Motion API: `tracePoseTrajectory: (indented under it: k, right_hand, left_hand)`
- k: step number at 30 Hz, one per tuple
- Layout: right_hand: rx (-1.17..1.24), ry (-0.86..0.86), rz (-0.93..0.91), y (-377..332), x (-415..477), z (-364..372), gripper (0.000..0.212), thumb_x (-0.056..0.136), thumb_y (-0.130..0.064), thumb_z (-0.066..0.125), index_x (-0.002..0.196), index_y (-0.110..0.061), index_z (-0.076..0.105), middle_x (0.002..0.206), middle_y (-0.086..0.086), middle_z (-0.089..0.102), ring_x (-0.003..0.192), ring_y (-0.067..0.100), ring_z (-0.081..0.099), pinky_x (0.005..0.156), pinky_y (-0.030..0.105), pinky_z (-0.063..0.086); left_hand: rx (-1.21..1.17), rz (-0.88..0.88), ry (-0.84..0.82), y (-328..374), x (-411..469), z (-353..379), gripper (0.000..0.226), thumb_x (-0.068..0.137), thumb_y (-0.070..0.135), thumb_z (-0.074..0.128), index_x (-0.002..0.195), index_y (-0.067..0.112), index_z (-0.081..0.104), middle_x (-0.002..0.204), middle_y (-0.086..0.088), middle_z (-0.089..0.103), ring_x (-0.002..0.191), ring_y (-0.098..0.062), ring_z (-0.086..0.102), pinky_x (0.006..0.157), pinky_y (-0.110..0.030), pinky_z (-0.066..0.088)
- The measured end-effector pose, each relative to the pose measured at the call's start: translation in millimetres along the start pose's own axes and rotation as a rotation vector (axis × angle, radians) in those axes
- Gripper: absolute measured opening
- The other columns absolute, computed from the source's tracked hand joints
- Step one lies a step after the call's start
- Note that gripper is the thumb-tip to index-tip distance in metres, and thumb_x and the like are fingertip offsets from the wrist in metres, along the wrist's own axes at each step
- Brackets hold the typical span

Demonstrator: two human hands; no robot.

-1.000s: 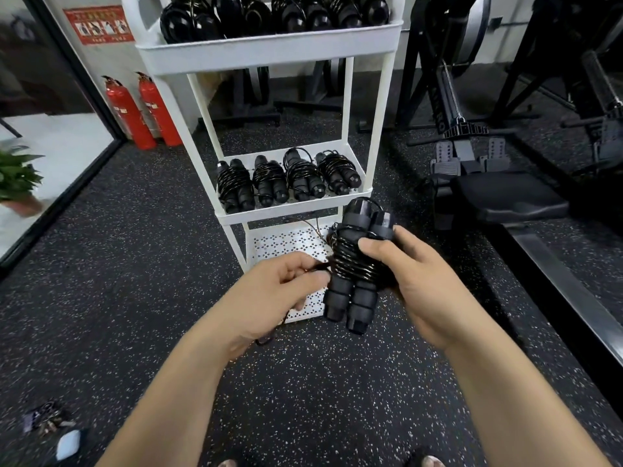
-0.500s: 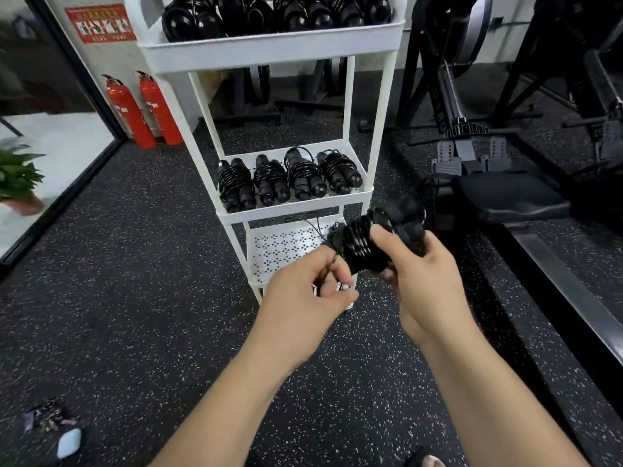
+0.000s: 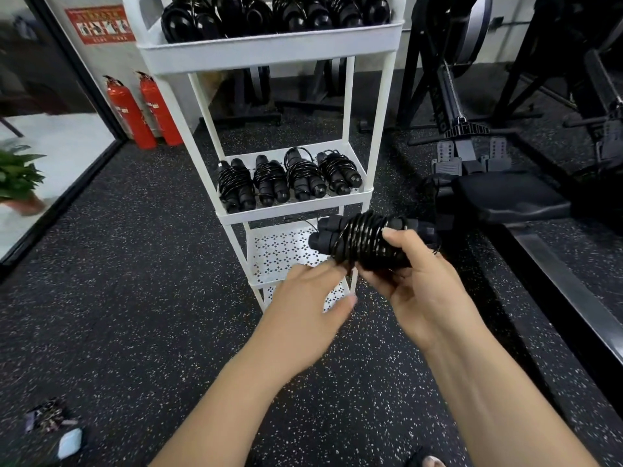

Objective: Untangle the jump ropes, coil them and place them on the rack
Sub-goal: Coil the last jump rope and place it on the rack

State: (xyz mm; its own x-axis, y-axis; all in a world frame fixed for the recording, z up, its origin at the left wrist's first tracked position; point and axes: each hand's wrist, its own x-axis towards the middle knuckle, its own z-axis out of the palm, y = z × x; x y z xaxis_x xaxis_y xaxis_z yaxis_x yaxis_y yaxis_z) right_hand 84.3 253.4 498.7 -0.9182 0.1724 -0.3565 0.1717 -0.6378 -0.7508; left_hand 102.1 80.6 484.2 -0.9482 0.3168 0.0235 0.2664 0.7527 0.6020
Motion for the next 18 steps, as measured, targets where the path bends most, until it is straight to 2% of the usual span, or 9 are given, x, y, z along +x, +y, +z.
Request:
tracePoseTrajectory:
  k: [1,2,3,6,8,10,13,16,18]
  right_hand:
    - [-0.018,-0.019,-0.009,1,0,0,0.058,0.091,-0.015,0.083,0.140,0.001,0.055,0.117,0.022,0.077,0.093,0.032,0.080,0.074,0.039,0.067]
    - [-0.043,-0.046,-0.020,1,0,0,0.059,0.088,-0.014,0.084,0.138,-0.006,0.053,0.119,0.021,0.076,0.098,0.034,0.080,0.076,0.041,0.067]
    - [-0.079,-0.086,-0.029,1,-1,-1,0.060,0.084,-0.014,0.086,0.134,-0.011,0.055,0.120,0.020,0.077,0.103,0.036,0.080,0.079,0.043,0.067]
    - [-0.144,-0.226,-0.034,2,-6,0,0.057,0.079,-0.012,0.084,0.132,-0.014,0.065,0.124,0.018,0.077,0.111,0.037,0.078,0.089,0.045,0.067]
    - [-0.147,-0.304,-0.010,2,-8,1,0.049,0.082,-0.007,0.082,0.128,-0.012,0.068,0.127,0.017,0.076,0.116,0.036,0.076,0.092,0.048,0.066]
    - [-0.192,-0.367,0.016,-1,-9,2,0.044,0.081,-0.002,0.082,0.122,-0.007,0.068,0.128,0.019,0.075,0.118,0.036,0.074,0.095,0.051,0.064]
    - [-0.307,-0.406,0.033,-6,-8,1,0.053,0.074,0.003,0.085,0.122,0.001,0.062,0.123,0.022,0.076,0.113,0.040,0.075,0.101,0.057,0.060]
    - [-0.440,-0.421,0.048,-8,-8,-3,0.056,0.070,0.002,0.091,0.118,-0.003,0.063,0.116,0.019,0.078,0.111,0.045,0.075,0.098,0.056,0.061]
    - [-0.622,-0.447,0.028,-5,-12,-3,0.055,0.069,-0.003,0.097,0.114,-0.010,0.067,0.109,0.015,0.080,0.100,0.036,0.078,0.085,0.050,0.061]
  left_hand:
    - [-0.098,-0.057,0.042,-2,1,0,0.024,0.110,0.038,0.053,0.128,0.047,0.067,0.129,0.030,0.061,0.116,-0.005,0.048,0.099,-0.027,0.041]
    - [-0.237,-0.139,0.073,-1,2,-1,0.024,0.110,0.033,0.052,0.105,0.048,0.070,0.109,0.025,0.065,0.104,-0.008,0.052,0.087,-0.027,0.042]
    - [-0.428,-0.227,0.107,-1,3,-4,0.029,0.110,0.031,0.052,0.094,0.046,0.071,0.097,0.019,0.067,0.095,-0.011,0.055,0.080,-0.030,0.042]
    - [-1.025,-0.422,0.106,-5,7,-12,0.027,0.106,0.031,0.052,0.114,0.026,0.077,0.116,0.004,0.077,0.097,-0.016,0.061,0.082,-0.037,0.040]
    - [-1.277,-0.429,0.132,-5,7,-16,0.024,0.104,0.024,0.051,0.104,0.022,0.075,0.109,0.000,0.074,0.089,-0.015,0.056,0.077,-0.036,0.036]
    - [-1.380,-0.404,0.166,-4,6,-19,0.026,0.102,0.024,0.051,0.090,0.025,0.073,0.103,-0.001,0.069,0.085,-0.015,0.051,0.074,-0.036,0.034]
    - [-1.467,-0.403,0.165,-6,4,-23,0.041,0.103,0.030,0.047,0.073,0.026,0.074,0.108,-0.003,0.066,0.083,-0.014,0.047,0.072,-0.035,0.032]
    - [-1.356,-0.367,0.186,-7,3,-25,0.032,0.108,0.039,0.049,0.107,0.022,0.077,0.112,-0.001,0.071,0.086,-0.013,0.048,0.075,-0.036,0.034]
    - [-1.223,-0.344,0.229,-6,3,-22,0.036,0.109,0.043,0.051,0.115,0.021,0.079,0.113,0.002,0.076,0.096,-0.019,0.057,0.086,-0.042,0.039]
